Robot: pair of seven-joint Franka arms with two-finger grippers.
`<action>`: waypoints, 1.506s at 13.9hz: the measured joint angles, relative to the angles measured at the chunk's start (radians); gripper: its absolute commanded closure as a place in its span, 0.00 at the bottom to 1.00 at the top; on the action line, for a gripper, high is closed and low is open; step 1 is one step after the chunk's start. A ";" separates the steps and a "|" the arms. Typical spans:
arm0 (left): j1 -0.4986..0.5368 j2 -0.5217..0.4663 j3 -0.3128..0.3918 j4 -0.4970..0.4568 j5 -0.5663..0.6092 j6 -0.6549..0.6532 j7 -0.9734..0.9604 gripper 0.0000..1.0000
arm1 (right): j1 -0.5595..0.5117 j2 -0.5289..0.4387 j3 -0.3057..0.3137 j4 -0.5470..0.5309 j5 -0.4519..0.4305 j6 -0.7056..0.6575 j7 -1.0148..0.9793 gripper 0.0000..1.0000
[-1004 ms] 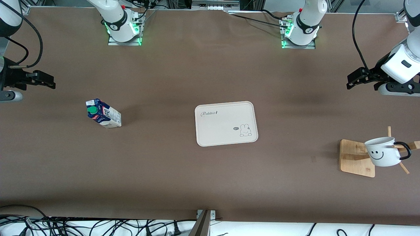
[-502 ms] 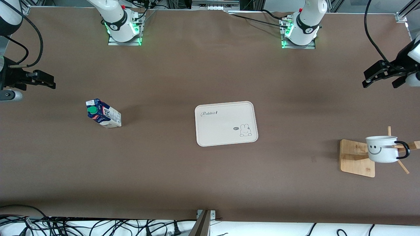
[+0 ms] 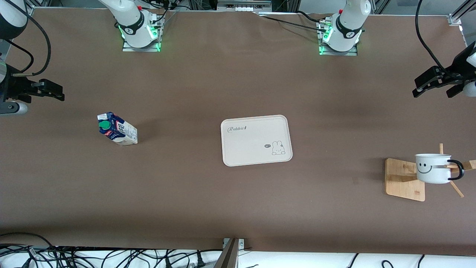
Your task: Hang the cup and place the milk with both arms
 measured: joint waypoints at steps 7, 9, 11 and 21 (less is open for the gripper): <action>-0.004 0.009 -0.033 0.031 -0.004 -0.108 0.000 0.00 | -0.003 0.000 -0.006 0.000 0.000 0.000 0.030 0.00; -0.027 0.009 -0.023 0.035 -0.004 -0.112 0.000 0.00 | -0.003 0.000 -0.006 0.000 0.000 0.000 0.031 0.00; -0.088 0.009 0.029 0.035 -0.004 -0.112 -0.001 0.00 | -0.003 0.000 -0.006 0.000 0.000 0.000 0.031 0.00; -0.131 0.009 0.099 0.036 -0.004 -0.121 -0.001 0.00 | -0.003 0.000 -0.006 0.000 0.000 -0.001 0.037 0.00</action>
